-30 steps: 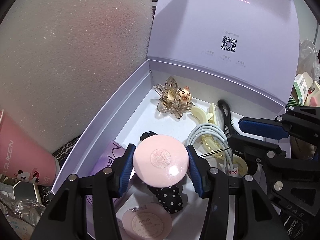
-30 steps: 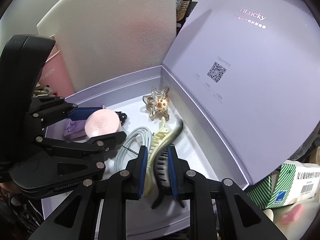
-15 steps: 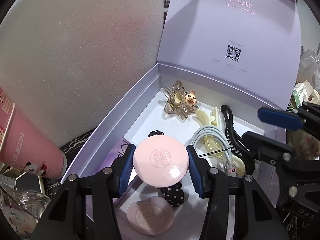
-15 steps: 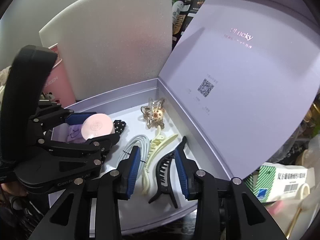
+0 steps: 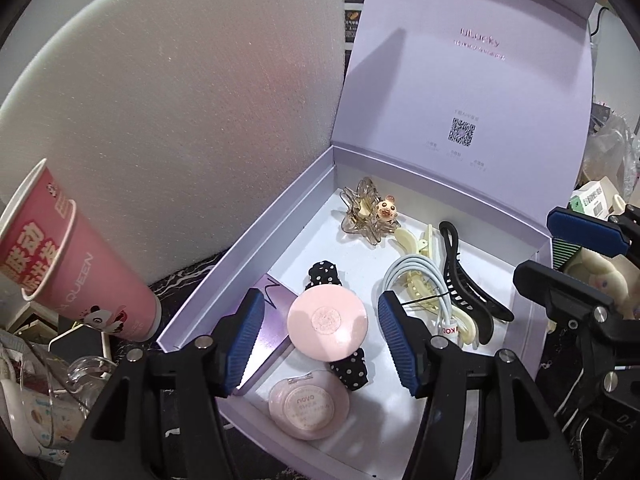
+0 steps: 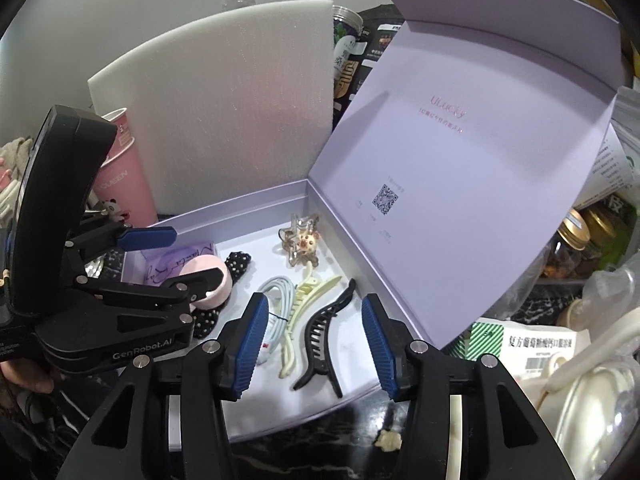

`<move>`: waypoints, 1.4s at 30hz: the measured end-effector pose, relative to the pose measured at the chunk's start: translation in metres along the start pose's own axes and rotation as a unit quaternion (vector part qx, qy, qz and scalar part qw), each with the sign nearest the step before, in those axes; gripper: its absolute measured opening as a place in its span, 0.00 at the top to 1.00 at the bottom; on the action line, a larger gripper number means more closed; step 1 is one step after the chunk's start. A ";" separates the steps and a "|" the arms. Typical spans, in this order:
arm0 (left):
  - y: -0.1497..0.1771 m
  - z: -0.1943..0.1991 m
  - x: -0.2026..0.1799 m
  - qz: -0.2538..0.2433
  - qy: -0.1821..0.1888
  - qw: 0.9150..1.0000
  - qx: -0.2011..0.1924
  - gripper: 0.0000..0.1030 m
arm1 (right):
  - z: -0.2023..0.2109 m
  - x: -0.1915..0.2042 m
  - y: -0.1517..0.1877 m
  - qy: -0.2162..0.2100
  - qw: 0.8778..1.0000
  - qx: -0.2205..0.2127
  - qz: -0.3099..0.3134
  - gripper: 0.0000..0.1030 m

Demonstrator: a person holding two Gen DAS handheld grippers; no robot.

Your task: Organize rigid objects

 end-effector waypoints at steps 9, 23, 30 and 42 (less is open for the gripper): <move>0.005 0.049 0.012 0.009 -0.010 1.000 -0.024 0.43 | 0.030 0.006 -0.002 0.002 1.000 -0.022 0.008 0.49; 0.007 0.110 0.018 0.037 -0.025 0.995 -0.085 0.03 | 0.084 0.017 -0.003 0.001 0.998 -0.064 0.011 0.31; 0.018 0.133 0.016 0.042 -0.027 0.994 -0.099 0.03 | 0.107 0.019 0.000 0.000 0.997 -0.076 0.005 0.18; 0.044 0.170 0.011 0.038 -0.045 0.992 -0.110 0.03 | 0.136 0.028 0.021 -0.005 0.996 -0.084 -0.009 0.12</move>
Point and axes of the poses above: each gripper's, at about its wrist camera, not at the fingertips, and z roughly against the way its jaws point, x to its left, y to its underside, the point moved 8 cm from there along -z, roughly the way its jaws point, and after that the axes turned 8 degrees about -z, right-handed, at the moved point
